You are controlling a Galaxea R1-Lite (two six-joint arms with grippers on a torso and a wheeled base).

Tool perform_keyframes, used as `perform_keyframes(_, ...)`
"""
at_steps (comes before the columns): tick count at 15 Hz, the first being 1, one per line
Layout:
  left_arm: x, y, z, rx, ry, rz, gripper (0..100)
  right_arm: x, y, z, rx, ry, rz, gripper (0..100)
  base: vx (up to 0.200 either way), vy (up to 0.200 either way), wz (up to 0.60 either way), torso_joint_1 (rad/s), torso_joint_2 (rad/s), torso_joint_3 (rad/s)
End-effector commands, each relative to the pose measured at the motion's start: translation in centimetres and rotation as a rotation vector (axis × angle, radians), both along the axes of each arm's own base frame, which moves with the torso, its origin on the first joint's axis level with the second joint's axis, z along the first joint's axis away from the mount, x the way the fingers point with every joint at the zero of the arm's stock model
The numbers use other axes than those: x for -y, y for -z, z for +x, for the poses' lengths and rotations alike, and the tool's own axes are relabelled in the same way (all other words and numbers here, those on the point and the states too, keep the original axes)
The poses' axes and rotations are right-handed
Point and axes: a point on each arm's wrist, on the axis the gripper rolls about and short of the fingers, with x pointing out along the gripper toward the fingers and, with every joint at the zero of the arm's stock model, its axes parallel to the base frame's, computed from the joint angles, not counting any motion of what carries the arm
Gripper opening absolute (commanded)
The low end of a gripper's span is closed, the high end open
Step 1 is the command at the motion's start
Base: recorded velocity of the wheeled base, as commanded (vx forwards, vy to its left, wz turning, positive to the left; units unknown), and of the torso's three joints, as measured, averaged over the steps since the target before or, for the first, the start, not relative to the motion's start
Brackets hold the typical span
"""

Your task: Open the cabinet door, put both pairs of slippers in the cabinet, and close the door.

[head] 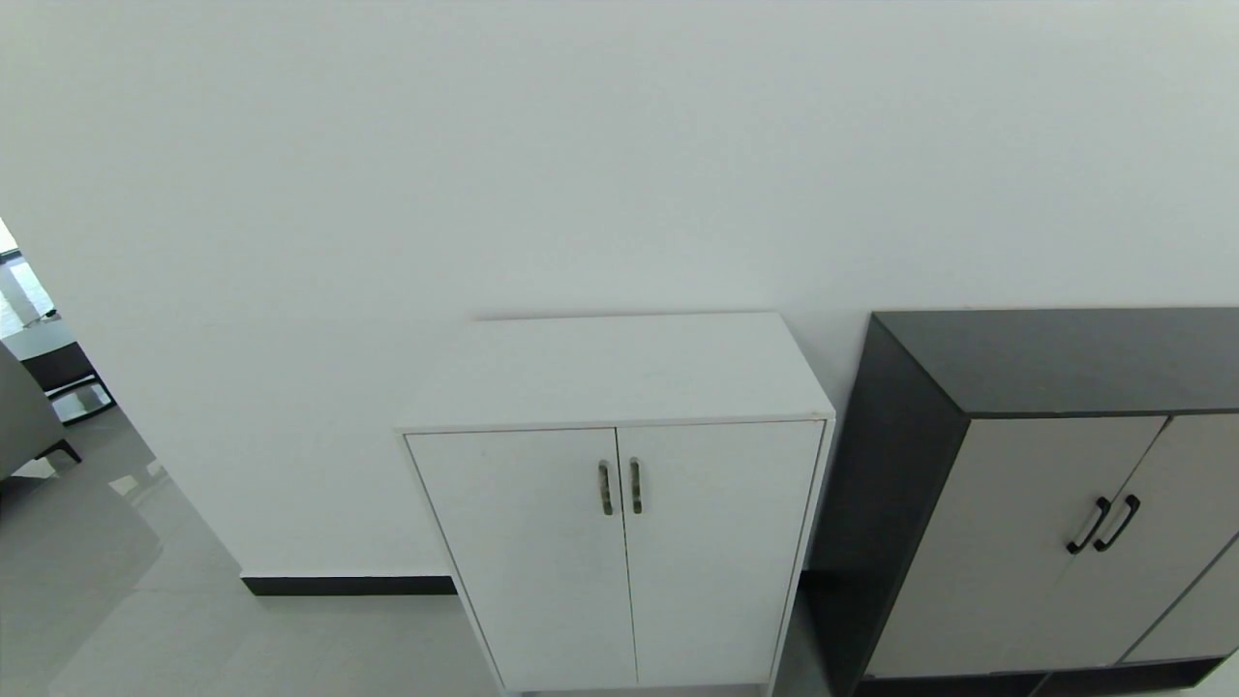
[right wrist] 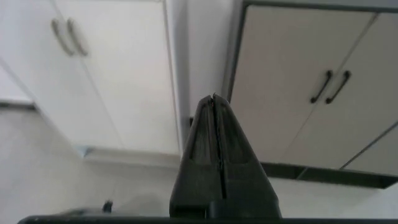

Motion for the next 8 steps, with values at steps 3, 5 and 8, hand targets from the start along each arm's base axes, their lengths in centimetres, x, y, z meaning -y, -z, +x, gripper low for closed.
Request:
perform_keyframes(3, 0.0, -0.01, 0.01, 0.0, -0.002, 0.0, 0, -0.01, 0.04, -0.4, 0.048, 0.051, 0.011, 0, 0.0, 0.0, 0.0, 0.0, 0.0, 0.0)
perform_keyframes(5, 0.0, -0.01, 0.01, 0.0, 0.0, 0.0, 0, -0.12, 0.05, -0.24, 0.025, 0.121, 0.004, 0, 0.0, 0.0, 0.0, 0.0, 0.0, 0.0)
perform_keyframes(8, 0.0, -0.01, 0.01, 0.0, -0.002, -0.002, 0, -0.1, 0.06, -0.54, 0.065, 0.113, 0.007, 0, 0.0, 0.0, 0.0, 0.0, 0.0, 0.0)
